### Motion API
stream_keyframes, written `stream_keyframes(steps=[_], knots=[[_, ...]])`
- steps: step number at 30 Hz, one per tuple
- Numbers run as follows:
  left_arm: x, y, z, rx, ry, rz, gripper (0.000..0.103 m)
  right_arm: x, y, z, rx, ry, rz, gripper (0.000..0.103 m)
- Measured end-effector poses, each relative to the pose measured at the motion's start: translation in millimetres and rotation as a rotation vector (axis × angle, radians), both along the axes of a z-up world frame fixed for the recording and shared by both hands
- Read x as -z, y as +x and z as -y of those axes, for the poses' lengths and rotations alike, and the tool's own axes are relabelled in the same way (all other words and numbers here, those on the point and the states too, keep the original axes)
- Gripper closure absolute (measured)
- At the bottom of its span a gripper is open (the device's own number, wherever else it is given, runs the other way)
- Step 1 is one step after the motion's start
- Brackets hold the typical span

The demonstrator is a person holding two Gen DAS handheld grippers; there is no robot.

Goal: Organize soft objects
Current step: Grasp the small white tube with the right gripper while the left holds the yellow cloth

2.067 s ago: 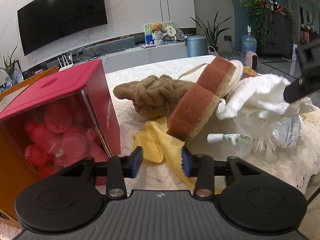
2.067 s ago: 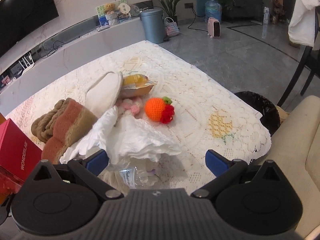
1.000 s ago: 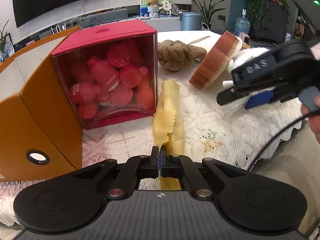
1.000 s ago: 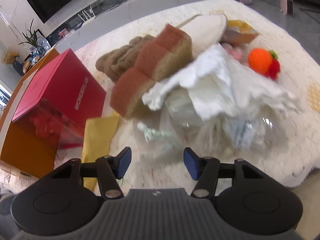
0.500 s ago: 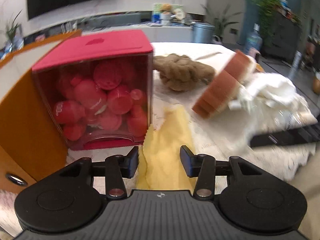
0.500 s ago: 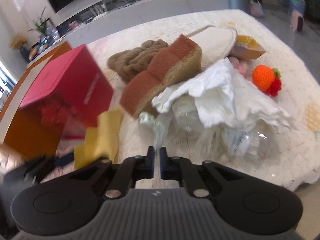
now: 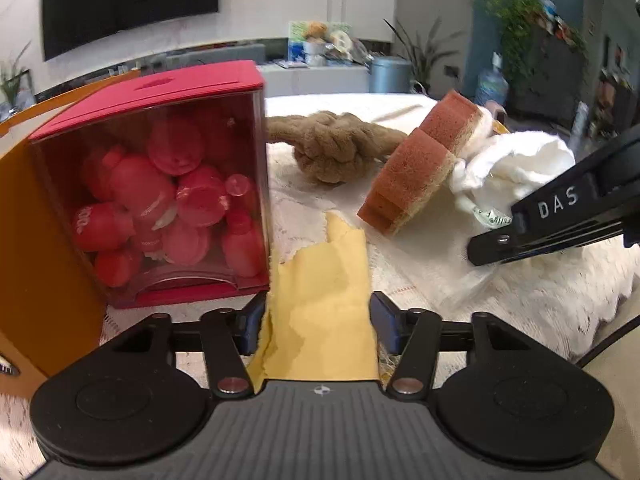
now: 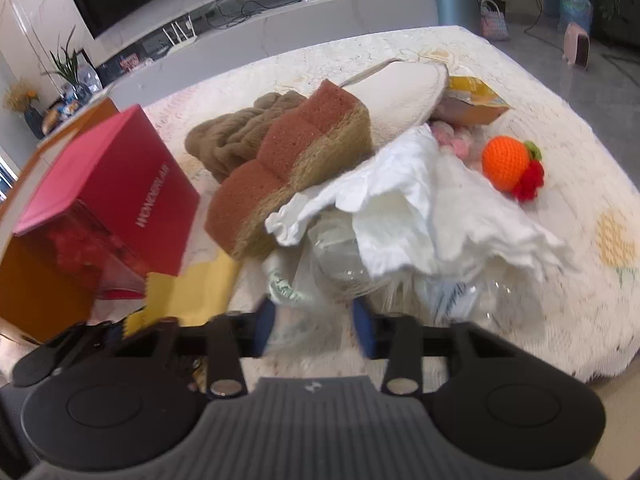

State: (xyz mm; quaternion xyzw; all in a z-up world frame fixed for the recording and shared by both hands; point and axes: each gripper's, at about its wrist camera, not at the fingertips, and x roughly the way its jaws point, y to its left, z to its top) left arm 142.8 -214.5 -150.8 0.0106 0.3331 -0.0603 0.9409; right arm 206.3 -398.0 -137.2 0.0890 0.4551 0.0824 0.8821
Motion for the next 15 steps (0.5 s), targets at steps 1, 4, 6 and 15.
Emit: stream_keyframes(steps=[1,4,6,15], knots=[[0,-2,-1,-0.015,-0.008,0.009,0.049,0,1,0,0.003,0.010,0.001,0.102],[1,-3,-3,-0.025,-0.021,0.025,0.060,-8,-3,-2,-0.033,0.012,0.012,0.103],[2,-5,-2,-0.008,-0.011,0.033,0.068,-15,-12,-4,-0.060,0.013,0.004,0.103],[5,-20,-4,0.004,0.007,0.071,0.094,-22,-41,2,-0.138,-0.063,-0.027,0.093]])
